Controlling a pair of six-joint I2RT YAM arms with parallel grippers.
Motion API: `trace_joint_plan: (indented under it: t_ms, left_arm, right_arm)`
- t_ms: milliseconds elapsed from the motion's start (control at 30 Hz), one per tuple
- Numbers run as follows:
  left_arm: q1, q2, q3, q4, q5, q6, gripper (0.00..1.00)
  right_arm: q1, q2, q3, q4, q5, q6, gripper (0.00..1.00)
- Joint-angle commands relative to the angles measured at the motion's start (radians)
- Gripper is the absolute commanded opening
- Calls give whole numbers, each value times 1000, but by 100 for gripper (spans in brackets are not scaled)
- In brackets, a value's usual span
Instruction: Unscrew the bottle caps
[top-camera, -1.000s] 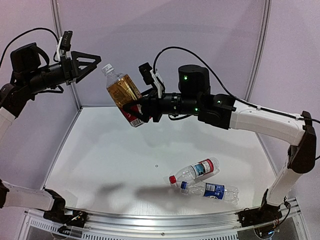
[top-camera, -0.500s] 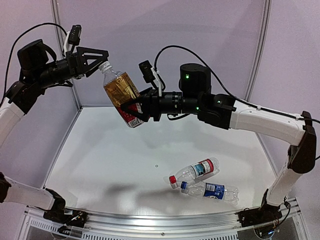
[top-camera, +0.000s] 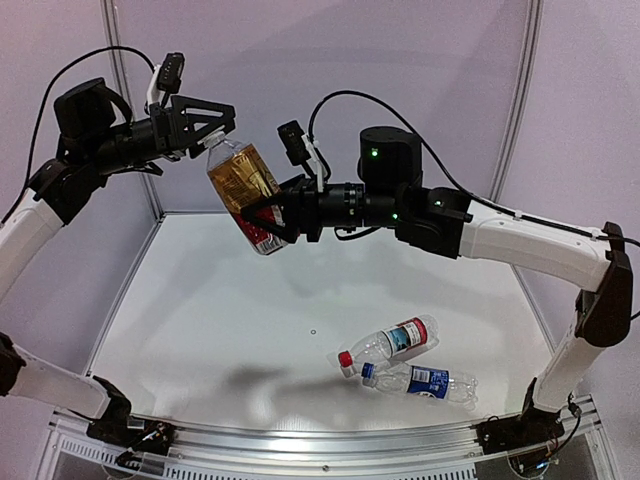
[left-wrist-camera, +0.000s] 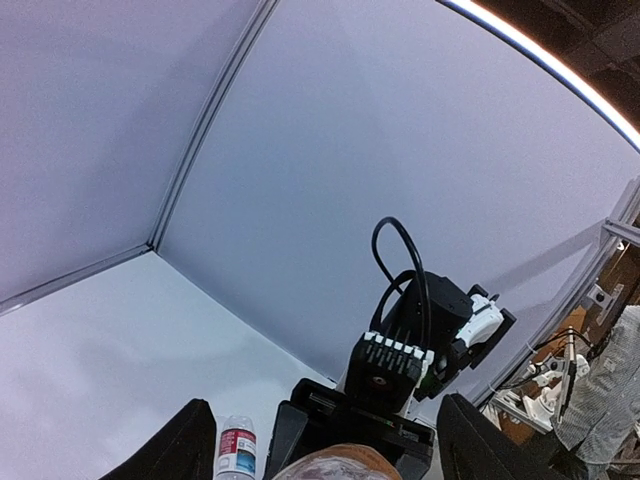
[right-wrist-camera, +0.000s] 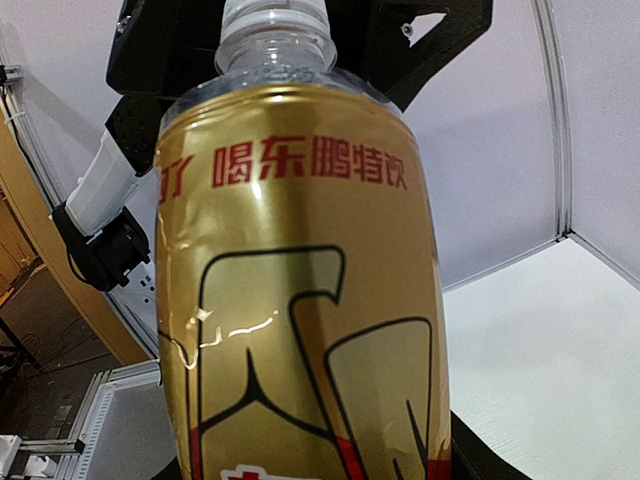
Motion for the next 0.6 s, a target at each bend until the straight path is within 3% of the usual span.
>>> trace_joint_plan:
  t_ms: [0, 567]
  left_arm:
    - [-6, -23, -2, 13, 28, -16, 73]
    - [-4, -85, -67, -79, -21, -24, 67]
  right_arm:
    - [-7, 15, 29, -40, 44, -15, 0]
    - [-31, 30, 31, -42, 100, -19, 0]
